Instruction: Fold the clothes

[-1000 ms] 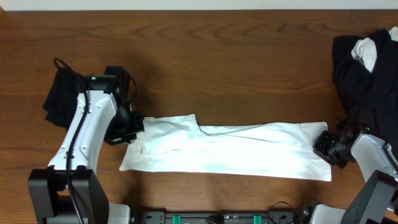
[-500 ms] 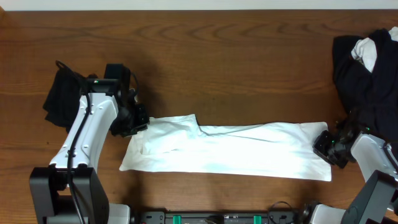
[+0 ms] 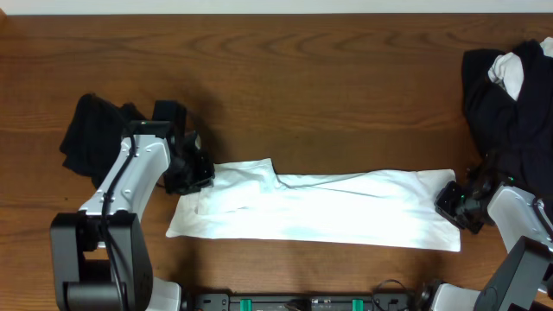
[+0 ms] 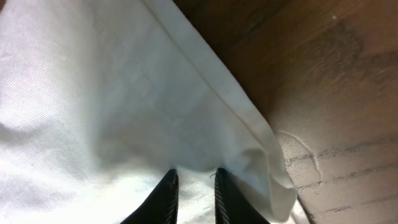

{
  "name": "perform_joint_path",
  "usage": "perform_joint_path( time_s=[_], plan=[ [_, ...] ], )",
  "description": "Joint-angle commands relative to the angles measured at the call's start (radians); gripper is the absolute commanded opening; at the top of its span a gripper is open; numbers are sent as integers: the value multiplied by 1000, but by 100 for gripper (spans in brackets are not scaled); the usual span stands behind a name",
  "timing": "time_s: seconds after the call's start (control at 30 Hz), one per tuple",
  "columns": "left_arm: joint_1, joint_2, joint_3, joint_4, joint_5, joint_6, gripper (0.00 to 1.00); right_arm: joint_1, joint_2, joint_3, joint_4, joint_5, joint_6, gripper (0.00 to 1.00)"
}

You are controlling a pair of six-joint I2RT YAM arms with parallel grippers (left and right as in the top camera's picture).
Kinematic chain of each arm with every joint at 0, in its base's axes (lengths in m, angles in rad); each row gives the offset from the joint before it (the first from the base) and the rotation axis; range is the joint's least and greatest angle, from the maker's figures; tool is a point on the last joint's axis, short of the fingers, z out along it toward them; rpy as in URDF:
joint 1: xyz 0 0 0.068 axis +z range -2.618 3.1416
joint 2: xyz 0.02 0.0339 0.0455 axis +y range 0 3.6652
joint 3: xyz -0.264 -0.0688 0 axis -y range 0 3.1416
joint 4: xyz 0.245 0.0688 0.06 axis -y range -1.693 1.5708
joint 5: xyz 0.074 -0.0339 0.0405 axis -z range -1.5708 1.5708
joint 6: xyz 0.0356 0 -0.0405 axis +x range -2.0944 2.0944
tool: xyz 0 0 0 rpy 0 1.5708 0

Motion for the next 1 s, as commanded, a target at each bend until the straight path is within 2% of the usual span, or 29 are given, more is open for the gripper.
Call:
perform_joint_path(
  time_s=[0.0, 0.27, 0.4, 0.47, 0.6, 0.73, 0.97],
  plan=[
    [3, 6, -2, 13, 116, 69, 6, 2, 7, -16, 2, 23, -13, 19],
    [3, -39, -2, -28, 142, 73, 6, 2, 7, -16, 2, 30, -14, 20],
    [5, -79, -2, -140, 131, 188, 6, 2, 7, -17, 2, 30, -14, 20],
    [5, -91, -2, -185, 63, 190, 6, 2, 7, -17, 3, 31, -14, 20],
    [5, -102, -2, -237, -72, 131, 6, 2, 7, -17, 3, 45, -13, 19],
    [5, -101, -10, -242, -195, 21, 6, 2, 7, -17, 3, 45, -13, 19],
    [5, -101, -84, -215, -196, 20, 6, 2, 7, -17, 3, 45, -13, 20]
  ],
)
